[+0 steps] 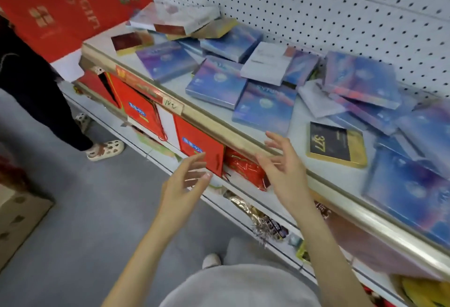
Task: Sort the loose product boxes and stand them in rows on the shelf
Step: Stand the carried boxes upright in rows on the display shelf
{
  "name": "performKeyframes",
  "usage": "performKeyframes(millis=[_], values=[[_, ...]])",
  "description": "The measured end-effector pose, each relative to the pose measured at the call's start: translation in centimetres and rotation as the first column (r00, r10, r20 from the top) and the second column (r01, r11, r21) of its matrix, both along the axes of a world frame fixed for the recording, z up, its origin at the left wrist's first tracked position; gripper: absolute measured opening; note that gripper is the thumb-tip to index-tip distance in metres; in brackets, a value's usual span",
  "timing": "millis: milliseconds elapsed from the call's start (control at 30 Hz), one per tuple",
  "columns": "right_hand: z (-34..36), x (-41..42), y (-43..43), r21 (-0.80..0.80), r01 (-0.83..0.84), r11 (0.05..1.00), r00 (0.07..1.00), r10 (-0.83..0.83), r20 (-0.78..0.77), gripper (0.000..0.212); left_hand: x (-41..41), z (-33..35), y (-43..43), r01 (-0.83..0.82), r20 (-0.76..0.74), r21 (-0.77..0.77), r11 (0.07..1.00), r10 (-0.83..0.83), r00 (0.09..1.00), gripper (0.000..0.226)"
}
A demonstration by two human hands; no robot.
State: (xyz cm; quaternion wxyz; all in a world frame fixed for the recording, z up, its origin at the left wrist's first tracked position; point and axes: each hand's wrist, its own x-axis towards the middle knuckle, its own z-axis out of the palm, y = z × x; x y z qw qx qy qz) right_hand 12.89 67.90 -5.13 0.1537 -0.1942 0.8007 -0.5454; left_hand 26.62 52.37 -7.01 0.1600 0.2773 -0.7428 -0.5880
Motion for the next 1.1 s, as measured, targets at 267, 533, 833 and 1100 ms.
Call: performKeyframes(millis=[267, 533, 833, 1100], values=[[-2.2, -5.0, -8.7, 0.028, 0.122, 0.992, 0.992, -0.123, 0.027, 0.036, -2.9, -2.9, -7.1, -0.051, 0.032, 0.065, 0.997, 0.049, 0.998, 0.034], [-3.6, -11.6, -15.0, -0.030, 0.351, 0.936, 0.935, -0.349, 0.055, 0.027, -11.1, -1.3, -15.9, -0.023, -0.030, -0.013, 1.000, 0.022, 0.999, 0.036], [-3.6, -11.1, -17.9, 0.024, 0.425, 0.905, 0.903, -0.426, 0.050, 0.029, -17.7, -2.7, -20.2, 0.044, 0.085, -0.112, 0.993, -0.035, 0.996, 0.030], [-3.0, -8.7, -21.7, 0.000, 0.646, 0.764, 0.747, -0.632, 0.205, 0.039, -20.5, -1.7, -24.0, 0.131, 0.187, 0.156, 0.979, -0.160, 0.969, 0.030]])
